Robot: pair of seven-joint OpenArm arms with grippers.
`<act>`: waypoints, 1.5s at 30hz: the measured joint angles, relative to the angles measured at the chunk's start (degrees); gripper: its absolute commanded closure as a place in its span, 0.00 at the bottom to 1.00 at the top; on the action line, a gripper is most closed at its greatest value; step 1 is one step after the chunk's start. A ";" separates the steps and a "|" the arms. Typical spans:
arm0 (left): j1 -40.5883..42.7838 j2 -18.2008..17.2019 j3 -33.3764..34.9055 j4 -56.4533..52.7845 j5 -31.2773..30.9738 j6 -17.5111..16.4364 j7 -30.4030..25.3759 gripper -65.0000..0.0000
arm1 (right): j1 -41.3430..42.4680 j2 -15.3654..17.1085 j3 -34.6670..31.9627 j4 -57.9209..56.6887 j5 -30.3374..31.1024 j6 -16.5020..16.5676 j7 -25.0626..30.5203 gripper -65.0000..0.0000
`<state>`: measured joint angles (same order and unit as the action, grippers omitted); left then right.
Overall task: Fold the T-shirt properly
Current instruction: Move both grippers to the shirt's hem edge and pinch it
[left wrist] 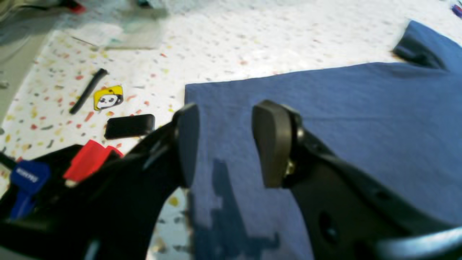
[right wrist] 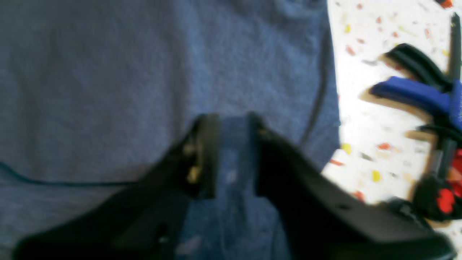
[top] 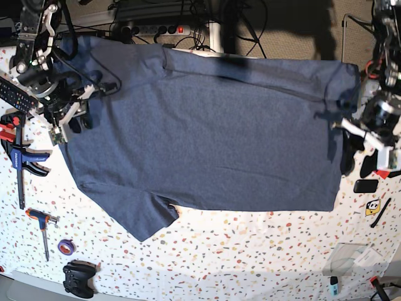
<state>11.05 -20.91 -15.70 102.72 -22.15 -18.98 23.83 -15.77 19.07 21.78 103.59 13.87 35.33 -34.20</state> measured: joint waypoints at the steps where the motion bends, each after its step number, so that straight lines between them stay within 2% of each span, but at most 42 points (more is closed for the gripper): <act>1: -2.03 0.00 0.02 -2.80 0.09 0.33 0.61 0.58 | 0.31 -0.02 -0.02 0.00 1.09 0.00 -0.85 0.65; 4: -8.57 0.13 0.33 -12.52 -1.68 0.07 1.81 0.58 | 0.35 0.02 -0.02 0.00 2.62 0.00 -0.81 0.65; 10: -25.83 0.42 0.42 -34.60 -4.13 -7.61 6.27 0.59 | 0.24 0.02 -0.02 0.00 2.56 0.02 -2.32 0.65; 15: -38.99 0.07 0.61 -56.15 -3.28 -11.23 8.85 0.59 | 0.33 0.02 -0.04 0.00 2.58 0.02 -3.63 0.65; 16: -41.35 0.07 0.59 -60.70 -1.55 -12.00 8.59 0.59 | 0.33 0.02 -0.04 0.00 2.67 0.00 -3.80 0.65; 18: -45.48 0.20 0.59 -69.42 2.82 -13.09 5.97 0.59 | 0.26 0.00 -0.04 0.00 2.60 0.02 -4.13 0.65; 24: -53.40 -0.02 0.61 -88.06 14.19 -13.11 -7.30 0.59 | 0.22 -0.02 -0.04 0.00 2.58 0.00 -4.90 0.65; 26: -54.75 0.07 0.63 -91.03 17.25 -12.39 -10.43 0.59 | 0.22 -0.02 -0.04 0.00 2.58 0.02 -4.92 0.65; 27: -55.10 0.13 0.63 -92.02 18.36 -10.75 -11.96 0.59 | 0.22 -0.04 -0.04 0.00 2.58 0.02 -4.90 0.65; 31: -55.19 0.31 0.57 -92.26 21.20 -10.40 -12.76 0.61 | 0.22 -0.04 -0.04 0.00 2.58 0.00 -4.94 0.65; 32: -55.19 0.50 0.50 -92.21 21.79 -10.49 -12.46 0.61 | 0.24 -0.04 -0.04 0.00 2.58 0.02 -4.94 0.65; 36: -55.49 2.75 0.42 -92.11 24.09 -14.32 -11.08 0.61 | 0.22 -0.02 -0.04 0.00 2.62 0.02 -4.96 0.65; 38: -55.54 3.96 0.42 -92.06 24.04 -14.10 -11.61 0.62 | 0.22 -0.02 -0.04 0.00 2.69 0.02 -5.11 0.65; 41: -55.54 4.44 0.42 -92.06 24.06 -14.27 -11.45 0.72 | 0.22 -0.02 -0.04 0.00 2.73 0.02 -5.77 0.65; 45: -55.49 3.93 0.42 -92.08 24.06 -14.27 -10.88 1.00 | 0.22 -0.04 -0.04 0.00 2.75 0.00 -4.37 0.65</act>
<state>-44.45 -16.97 -15.29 10.63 1.91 -33.26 12.95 -15.55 19.03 21.74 103.59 16.62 35.33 -38.57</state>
